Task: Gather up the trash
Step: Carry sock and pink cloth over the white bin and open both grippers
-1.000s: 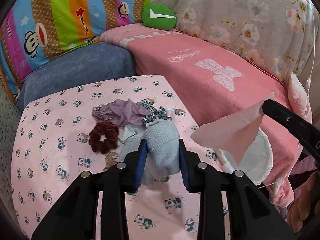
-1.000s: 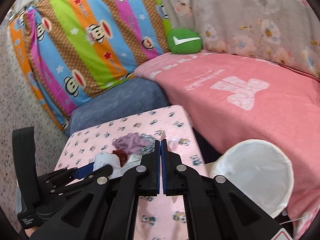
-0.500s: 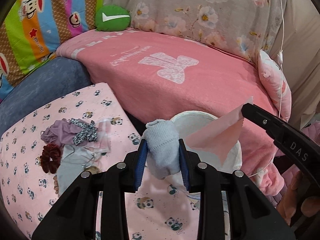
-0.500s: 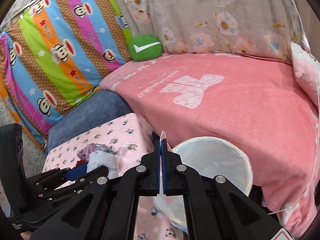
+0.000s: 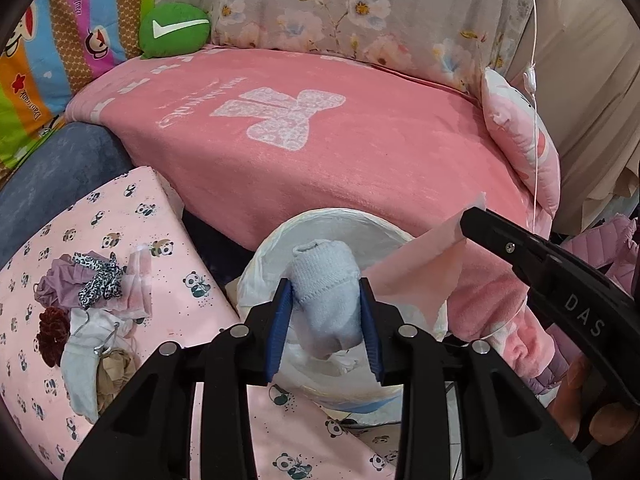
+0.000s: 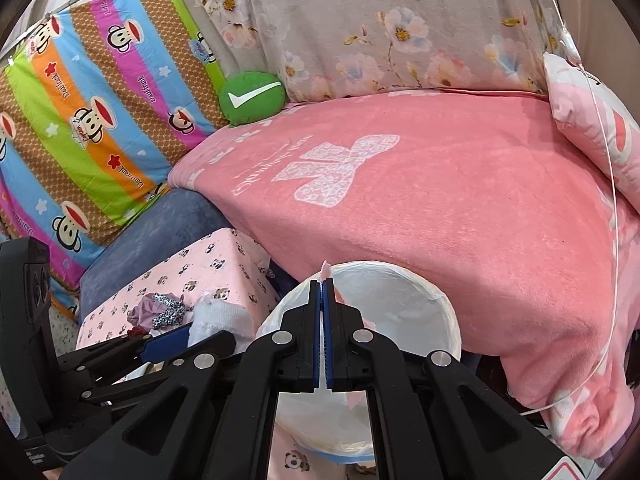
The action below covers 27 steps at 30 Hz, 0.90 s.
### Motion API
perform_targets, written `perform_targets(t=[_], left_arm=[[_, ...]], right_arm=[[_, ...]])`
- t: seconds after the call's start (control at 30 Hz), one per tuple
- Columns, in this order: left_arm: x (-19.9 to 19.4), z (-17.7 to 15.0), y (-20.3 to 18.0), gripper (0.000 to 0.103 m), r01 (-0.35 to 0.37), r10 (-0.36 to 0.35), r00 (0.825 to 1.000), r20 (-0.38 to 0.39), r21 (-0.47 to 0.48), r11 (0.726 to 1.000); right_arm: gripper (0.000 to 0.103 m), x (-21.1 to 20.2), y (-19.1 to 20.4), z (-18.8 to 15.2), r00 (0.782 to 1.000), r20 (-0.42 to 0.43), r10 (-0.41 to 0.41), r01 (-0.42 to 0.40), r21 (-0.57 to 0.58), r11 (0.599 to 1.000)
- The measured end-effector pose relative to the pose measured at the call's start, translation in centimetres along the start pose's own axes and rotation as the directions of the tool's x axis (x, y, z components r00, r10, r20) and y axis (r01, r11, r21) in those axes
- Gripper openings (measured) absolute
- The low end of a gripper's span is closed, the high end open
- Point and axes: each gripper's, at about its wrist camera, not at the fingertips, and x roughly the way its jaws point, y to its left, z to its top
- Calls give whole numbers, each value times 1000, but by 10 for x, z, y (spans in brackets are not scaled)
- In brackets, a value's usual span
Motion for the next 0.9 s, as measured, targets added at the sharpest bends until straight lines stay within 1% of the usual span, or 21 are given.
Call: perform_targets(t=[0.03,0.07,0.13,0.2,0.27,0.33,0.6,0.73,0.9], left_arm=[[1,1,-2,43,-2,2,1000,-2,3,1000],[2,1,-3,49,-7,7,1000,2,6,1000],[0,2,-5,66,-24,23,1000,20,11,1000],[-2,2,-5,74,-40,39,999,35,11,999],[-4,3,-3,74,-47,46,998,40,8,999],[-4,2,0,74,-55,55,998,41,2,998],[-11,-5,14,74,-87,88,995,46,-25,996],[-19,-10,20,74,-98,101,993,56,-42,994],[-28,-14,30,74,-117,121,990,67,-62,991]], right_arm=[[4,0,0,0,1000,1,-2,2,2,1000],[5,0,-1,1,1000,4,-5,5,6,1000],[6,-1,-4,2,1000,15,-15,15,15,1000],[8,-1,-4,3,1000,17,-18,17,17,1000],[18,-2,-5,4,1000,24,-19,19,22,1000],[25,-4,-5,4,999,31,-18,17,27,999],[28,-6,5,-1,1000,26,-5,5,13,1000],[33,-9,15,-5,1000,27,-1,1,-3,1000],[34,-11,25,-10,1000,23,8,-7,-20,1000]])
